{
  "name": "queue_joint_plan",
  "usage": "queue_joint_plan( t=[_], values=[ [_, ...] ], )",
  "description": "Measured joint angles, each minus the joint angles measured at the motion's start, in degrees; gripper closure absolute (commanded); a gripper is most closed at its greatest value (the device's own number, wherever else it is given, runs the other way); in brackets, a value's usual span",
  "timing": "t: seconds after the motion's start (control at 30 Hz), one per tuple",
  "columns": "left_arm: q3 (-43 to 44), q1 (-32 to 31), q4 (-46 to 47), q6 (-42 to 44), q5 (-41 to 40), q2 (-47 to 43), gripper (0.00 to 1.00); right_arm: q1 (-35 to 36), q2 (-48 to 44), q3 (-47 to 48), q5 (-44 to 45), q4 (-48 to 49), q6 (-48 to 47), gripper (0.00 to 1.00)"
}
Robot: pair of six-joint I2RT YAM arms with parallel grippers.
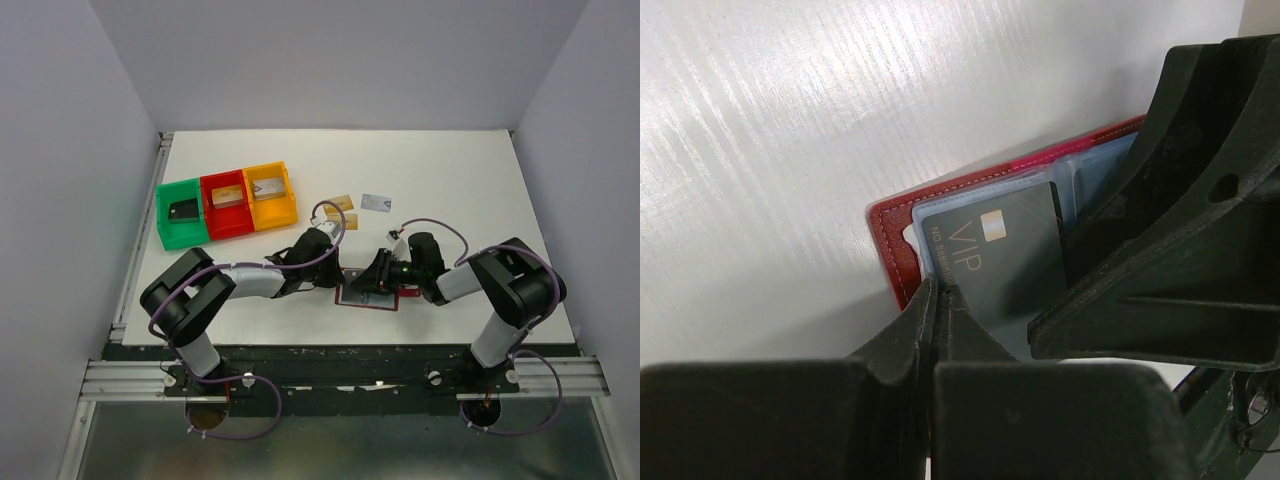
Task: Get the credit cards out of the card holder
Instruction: Remove the credit card from the card holder.
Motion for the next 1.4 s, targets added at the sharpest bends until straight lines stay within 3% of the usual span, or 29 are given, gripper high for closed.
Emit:
queue_joint_plan(
  t=[0.33, 0.43, 0.57, 1.4],
  values=[
    [-0.2, -0.1, -0.5, -0.8, -0.9, -0.4, 0.9, 0.1, -3.2, 0.8, 0.0, -6.6, -3.8, 0.62],
    [-0.2, -0.1, -0.6, -0.9, -1.1, -0.4, 0.9, 0.1, -4.0, 0.8, 0.1, -8.2, -4.7, 0.63],
    [-0.2, -0.1, -0.7, -1.0, -1.2, -0.4, 1.0, 0.1, -4.6, 0.8, 0.2, -9.8, -5.2, 0.64],
    [0.8, -0.3, -3.0, -3.0, -2.8, -0.3, 1.0, 0.1, -12.4, 0.8, 1.9, -17.6, -7.0, 0.67]
  ],
)
